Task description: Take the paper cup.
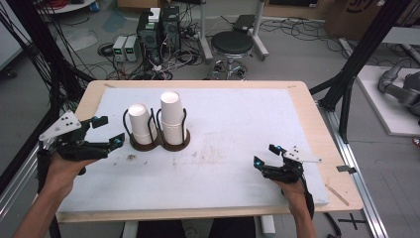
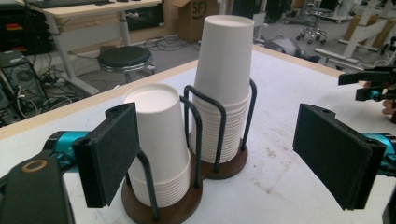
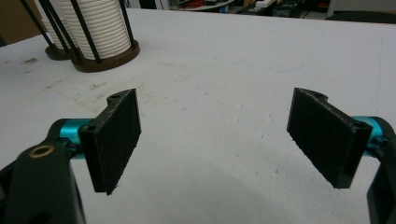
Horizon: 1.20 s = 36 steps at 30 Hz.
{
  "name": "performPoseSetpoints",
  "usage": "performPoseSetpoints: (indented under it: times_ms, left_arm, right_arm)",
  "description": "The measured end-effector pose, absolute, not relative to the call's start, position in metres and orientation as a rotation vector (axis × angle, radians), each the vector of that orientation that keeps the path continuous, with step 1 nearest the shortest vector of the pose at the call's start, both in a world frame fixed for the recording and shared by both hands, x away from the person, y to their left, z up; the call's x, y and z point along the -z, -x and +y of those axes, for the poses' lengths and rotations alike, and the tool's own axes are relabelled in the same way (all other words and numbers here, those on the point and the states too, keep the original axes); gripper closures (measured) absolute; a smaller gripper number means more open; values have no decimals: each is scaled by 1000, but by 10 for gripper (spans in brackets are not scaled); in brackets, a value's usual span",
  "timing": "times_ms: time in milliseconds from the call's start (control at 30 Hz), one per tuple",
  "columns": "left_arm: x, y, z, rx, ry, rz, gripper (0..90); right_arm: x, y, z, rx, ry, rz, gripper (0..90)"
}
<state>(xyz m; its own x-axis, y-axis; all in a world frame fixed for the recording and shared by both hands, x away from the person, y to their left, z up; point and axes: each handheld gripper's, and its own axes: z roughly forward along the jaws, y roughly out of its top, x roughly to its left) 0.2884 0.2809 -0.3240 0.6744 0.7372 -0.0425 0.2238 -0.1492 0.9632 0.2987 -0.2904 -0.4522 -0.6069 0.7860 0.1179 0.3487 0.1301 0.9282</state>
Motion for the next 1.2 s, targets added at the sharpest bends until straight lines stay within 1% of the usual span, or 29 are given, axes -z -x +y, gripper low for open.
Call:
performPoseSetpoints:
  times_ms: [100, 300, 467, 500, 600, 800, 967, 1033, 1133, 1200]
  left_arm:
    - [312, -294, 276, -517, -1716, 769, 145]
    - [300, -305, 269, -492, -1749, 763, 145]
    - [288, -323, 262, -438, -1787, 758, 146]
    - [280, -332, 258, -414, -1818, 756, 145]
    - [272, -339, 253, -397, -1856, 736, 146]
    - [246, -362, 233, -387, -1959, 669, 146]
    - [235, -369, 226, -368, -1974, 636, 146]
    - [231, -374, 222, -366, -2016, 605, 146]
    - [230, -377, 220, -348, -2028, 580, 146]
    - [231, -381, 219, -344, -2020, 509, 148]
  right_arm:
    - [452, -298, -290, -1481, -1092, 2011, 180]
    - [452, -300, -291, -1491, -1100, 2026, 180]
    - [452, -302, -292, -1492, -1110, 2036, 180]
    - [452, -302, -291, -1486, -1100, 2034, 180]
    - [452, -301, -290, -1481, -1100, 2039, 180]
    - [452, -302, -291, -1486, -1099, 2037, 180]
    - [452, -301, -291, -1488, -1091, 2032, 180]
    - [452, -300, -291, -1490, -1093, 2031, 180]
    - [452, -300, -291, -1490, -1092, 2032, 180]
    - [452, -300, -291, -1490, -1091, 2030, 180]
